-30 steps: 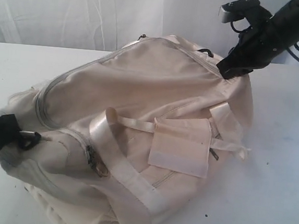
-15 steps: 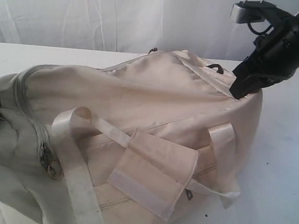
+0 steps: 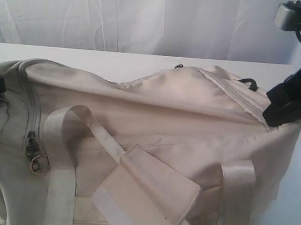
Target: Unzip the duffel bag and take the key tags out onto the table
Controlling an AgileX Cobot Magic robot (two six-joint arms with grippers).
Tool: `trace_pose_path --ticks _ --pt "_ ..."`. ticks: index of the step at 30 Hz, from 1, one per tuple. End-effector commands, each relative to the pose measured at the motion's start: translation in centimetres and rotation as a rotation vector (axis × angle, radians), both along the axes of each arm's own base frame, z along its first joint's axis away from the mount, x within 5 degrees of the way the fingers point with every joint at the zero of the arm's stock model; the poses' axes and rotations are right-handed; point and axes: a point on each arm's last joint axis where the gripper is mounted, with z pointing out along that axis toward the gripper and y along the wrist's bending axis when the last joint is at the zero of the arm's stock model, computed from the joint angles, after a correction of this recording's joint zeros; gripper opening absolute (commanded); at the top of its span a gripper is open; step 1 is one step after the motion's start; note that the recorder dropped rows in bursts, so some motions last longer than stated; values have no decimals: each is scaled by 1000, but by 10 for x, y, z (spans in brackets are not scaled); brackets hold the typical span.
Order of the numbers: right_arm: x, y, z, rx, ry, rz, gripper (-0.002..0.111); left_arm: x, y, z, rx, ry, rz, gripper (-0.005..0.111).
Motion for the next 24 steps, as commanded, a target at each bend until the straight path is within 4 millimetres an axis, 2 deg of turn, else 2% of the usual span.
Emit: trace_pose_path --ticks 1,7,11,14,16,21,24 --pt "-7 -13 -2 -42 -83 -85 0 14 -11 17 -62 -130 -110 0" --pt "8 -8 -18 7 -120 -132 0 25 -11 25 17 -136 -126 0" --pt "18 -1 -28 88 -102 -167 0 29 -14 41 139 -205 -196 0" --pt "19 8 -29 183 -50 -174 0 31 -16 50 103 -211 -203 0" --pt "20 11 -29 205 -54 -146 0 31 -16 48 82 -190 -197 0" --pt "20 11 -29 206 -60 -126 0 34 -14 42 170 -161 -204 0" --pt "20 11 -29 201 -68 -113 0 35 -18 40 128 -154 -226 0"
